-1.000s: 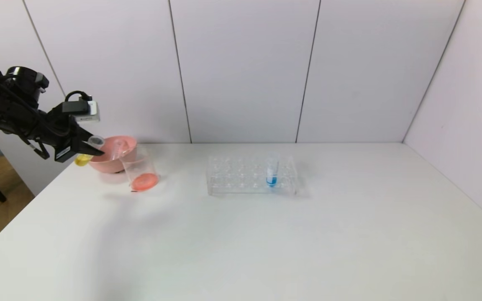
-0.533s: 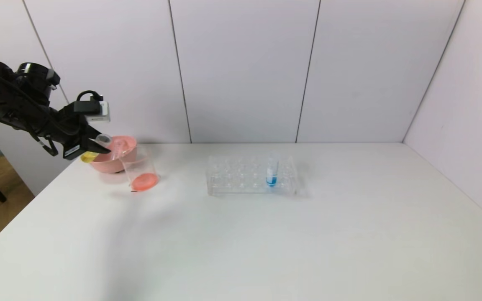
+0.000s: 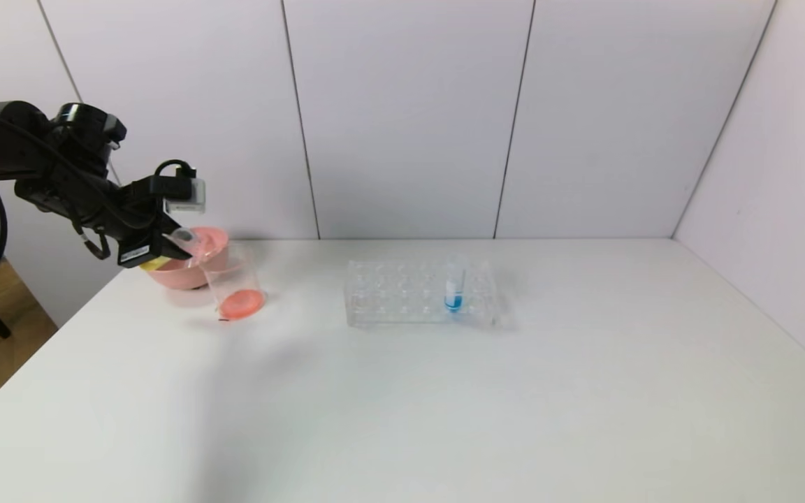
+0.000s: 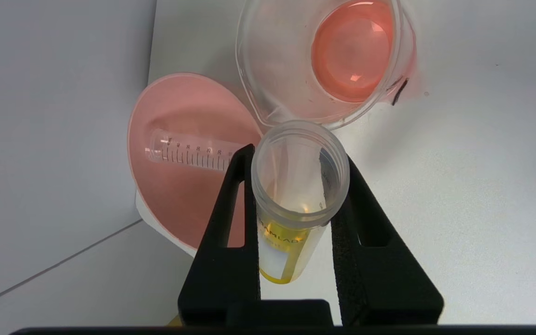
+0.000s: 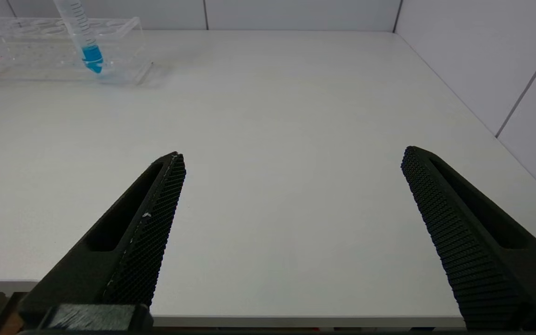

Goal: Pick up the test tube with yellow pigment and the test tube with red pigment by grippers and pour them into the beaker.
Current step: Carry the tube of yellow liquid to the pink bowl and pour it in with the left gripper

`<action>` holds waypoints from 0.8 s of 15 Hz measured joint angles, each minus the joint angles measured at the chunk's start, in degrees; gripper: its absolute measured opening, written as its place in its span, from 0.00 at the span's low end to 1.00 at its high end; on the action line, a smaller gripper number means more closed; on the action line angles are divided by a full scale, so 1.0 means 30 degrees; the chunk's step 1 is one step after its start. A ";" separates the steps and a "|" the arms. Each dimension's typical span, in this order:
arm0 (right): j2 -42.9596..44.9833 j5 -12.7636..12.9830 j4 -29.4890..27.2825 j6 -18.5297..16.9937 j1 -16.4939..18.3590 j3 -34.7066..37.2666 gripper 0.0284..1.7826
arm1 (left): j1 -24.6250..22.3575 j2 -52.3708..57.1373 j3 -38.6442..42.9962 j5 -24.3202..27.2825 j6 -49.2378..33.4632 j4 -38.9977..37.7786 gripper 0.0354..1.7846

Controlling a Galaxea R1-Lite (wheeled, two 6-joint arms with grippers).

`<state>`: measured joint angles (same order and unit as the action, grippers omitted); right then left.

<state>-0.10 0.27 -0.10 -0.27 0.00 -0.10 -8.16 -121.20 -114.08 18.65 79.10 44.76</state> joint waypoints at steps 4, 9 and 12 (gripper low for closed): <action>0.0000 0.0000 0.0000 0.0000 0.0000 0.0000 0.95 | 0.0597 0.0000 0.0000 -0.1154 0.0028 -0.0195 0.24; 0.0000 0.0000 0.0000 0.0000 0.0000 0.0000 0.95 | 0.0894 0.0000 0.0000 -0.2174 0.0138 -0.0260 0.24; 0.0000 0.0000 0.0000 0.0000 0.0000 0.0000 0.95 | 0.0992 -0.0028 0.0000 -0.2629 0.0175 -0.0341 0.24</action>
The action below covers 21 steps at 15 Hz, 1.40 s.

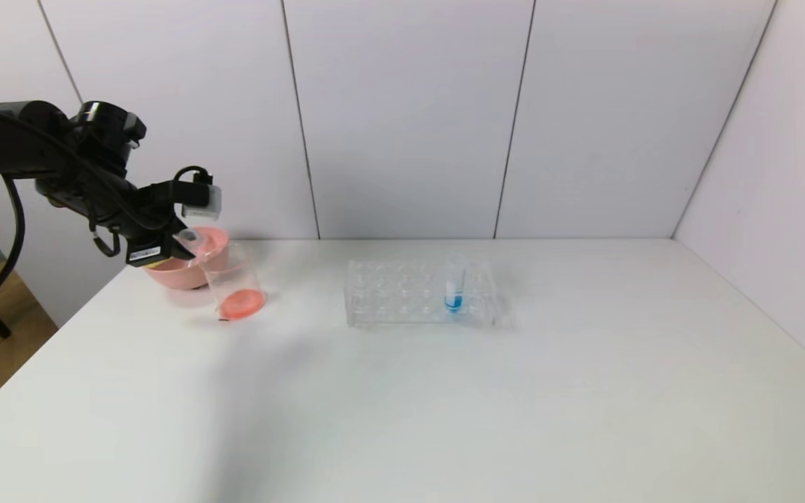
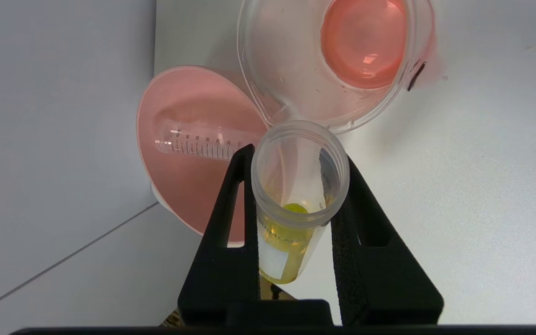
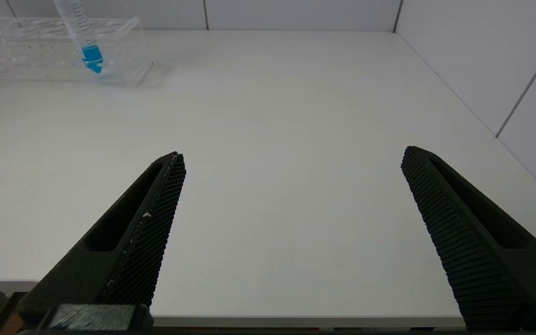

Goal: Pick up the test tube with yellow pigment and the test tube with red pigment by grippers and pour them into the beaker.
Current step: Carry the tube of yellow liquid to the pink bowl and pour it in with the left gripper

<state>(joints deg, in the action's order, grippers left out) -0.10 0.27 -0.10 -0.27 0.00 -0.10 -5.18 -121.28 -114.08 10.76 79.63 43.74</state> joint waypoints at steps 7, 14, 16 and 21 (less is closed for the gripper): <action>0.0000 -0.0008 0.0000 0.0008 0.0000 0.0000 0.95 | 0.0459 -0.0089 0.0000 -0.1337 0.0276 -0.0008 0.24; 0.0000 0.0000 0.0000 0.0008 0.0000 0.0000 0.95 | 0.1122 -0.0175 -0.0008 -0.3999 0.0374 -0.0020 0.24; 0.0000 -0.0008 0.0000 0.0000 0.0000 0.0000 0.95 | 0.1207 -0.0175 -0.0008 -0.4019 0.0504 -0.0020 0.24; 0.0000 0.0000 0.0000 0.0000 0.0000 0.0000 0.95 | 0.1260 -0.0183 -0.0008 -0.4043 0.0614 -0.0016 0.24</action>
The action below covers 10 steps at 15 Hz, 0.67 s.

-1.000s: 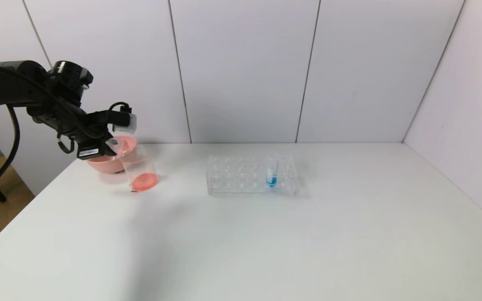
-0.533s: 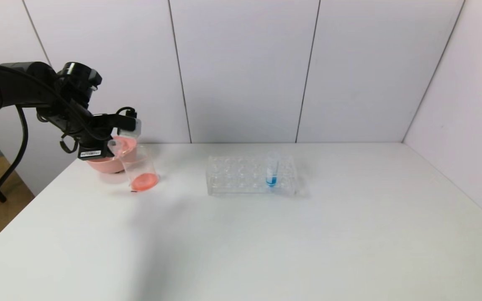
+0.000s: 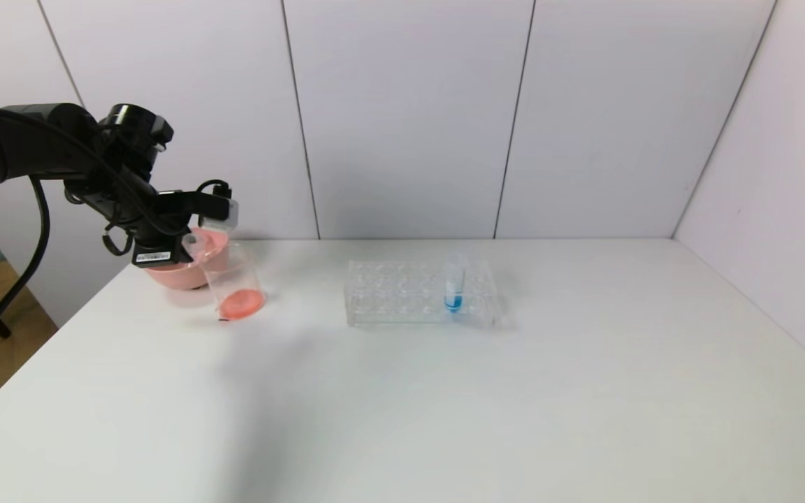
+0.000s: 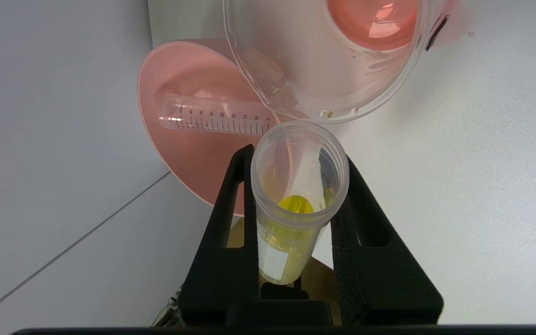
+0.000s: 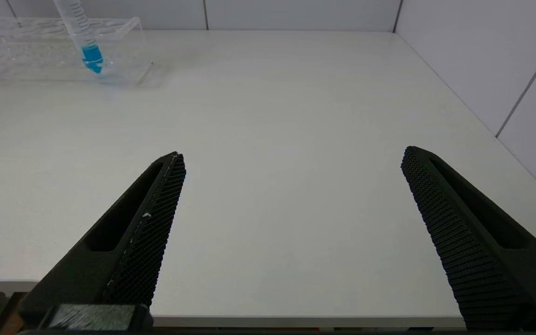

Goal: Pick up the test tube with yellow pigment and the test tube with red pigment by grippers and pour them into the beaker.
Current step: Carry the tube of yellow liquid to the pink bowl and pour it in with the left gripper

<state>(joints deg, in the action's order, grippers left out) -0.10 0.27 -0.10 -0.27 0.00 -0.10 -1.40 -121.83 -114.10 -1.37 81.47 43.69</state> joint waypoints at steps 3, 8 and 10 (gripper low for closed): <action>0.0000 0.0000 0.0000 0.0000 0.0000 0.0000 0.95 | 0.0008 0.0008 0.0000 -0.0004 -0.0008 0.0118 0.24; 0.0000 -0.0008 0.0000 0.0000 0.0000 0.0000 0.95 | 0.0008 0.0037 0.0000 0.0016 0.0000 0.0191 0.24; 0.0000 -0.0008 0.0000 0.0008 0.0000 0.0000 0.95 | 0.0008 0.0057 0.0000 0.0024 -0.0008 0.0228 0.24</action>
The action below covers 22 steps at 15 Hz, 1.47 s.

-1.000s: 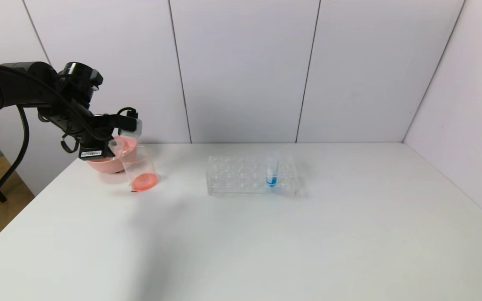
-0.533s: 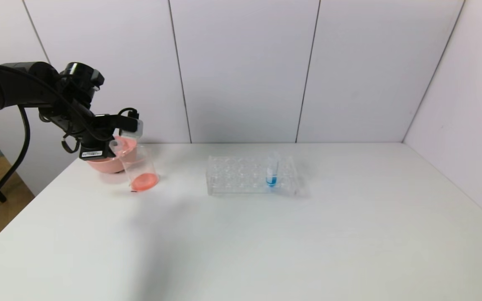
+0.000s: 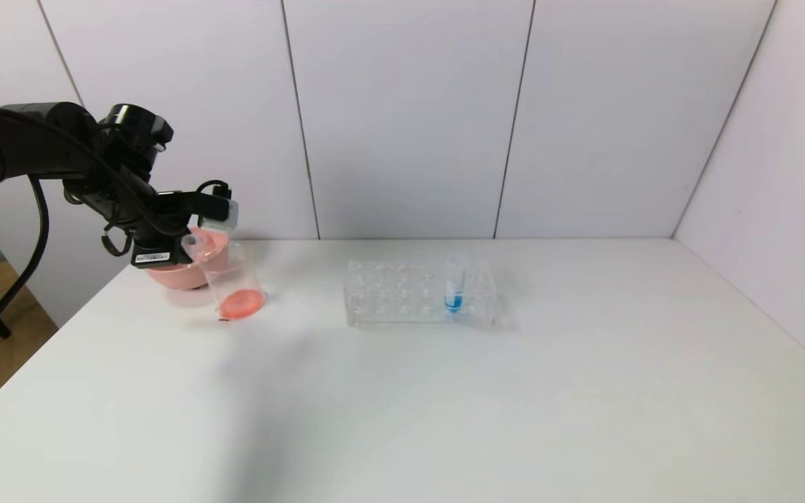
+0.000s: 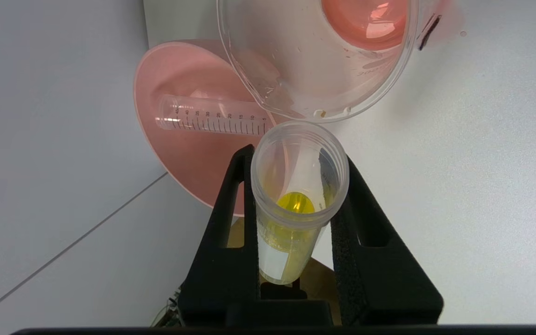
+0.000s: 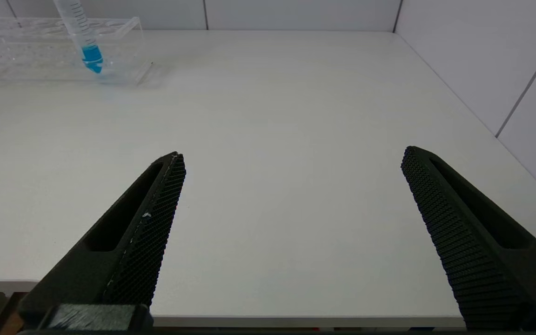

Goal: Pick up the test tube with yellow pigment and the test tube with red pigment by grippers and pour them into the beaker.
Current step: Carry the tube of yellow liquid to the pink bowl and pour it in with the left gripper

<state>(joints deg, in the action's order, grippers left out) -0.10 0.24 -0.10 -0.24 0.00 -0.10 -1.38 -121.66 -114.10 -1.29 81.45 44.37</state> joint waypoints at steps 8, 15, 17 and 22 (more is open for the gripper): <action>0.0000 0.0000 0.0000 -0.0008 0.0000 0.0000 0.95 | 0.0313 0.0093 0.0008 -0.0024 -0.0024 0.0146 0.24; 0.0000 0.0008 0.0000 0.0000 0.0000 0.0000 0.95 | 0.0634 0.0089 0.0008 -0.0053 -0.0110 0.0301 0.24; 0.0000 0.0008 0.0000 0.0000 0.0000 0.0000 0.95 | 0.0658 0.0089 0.0008 -0.0061 -0.0130 0.0467 0.24; 0.0000 0.0000 0.0000 -0.0008 0.0000 0.0000 0.95 | 0.0666 0.0089 0.0008 -0.0138 -0.0232 0.0654 0.24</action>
<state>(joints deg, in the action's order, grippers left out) -0.10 0.24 -0.10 -0.27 0.00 -0.10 0.62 -121.39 -114.08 -1.71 80.75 46.34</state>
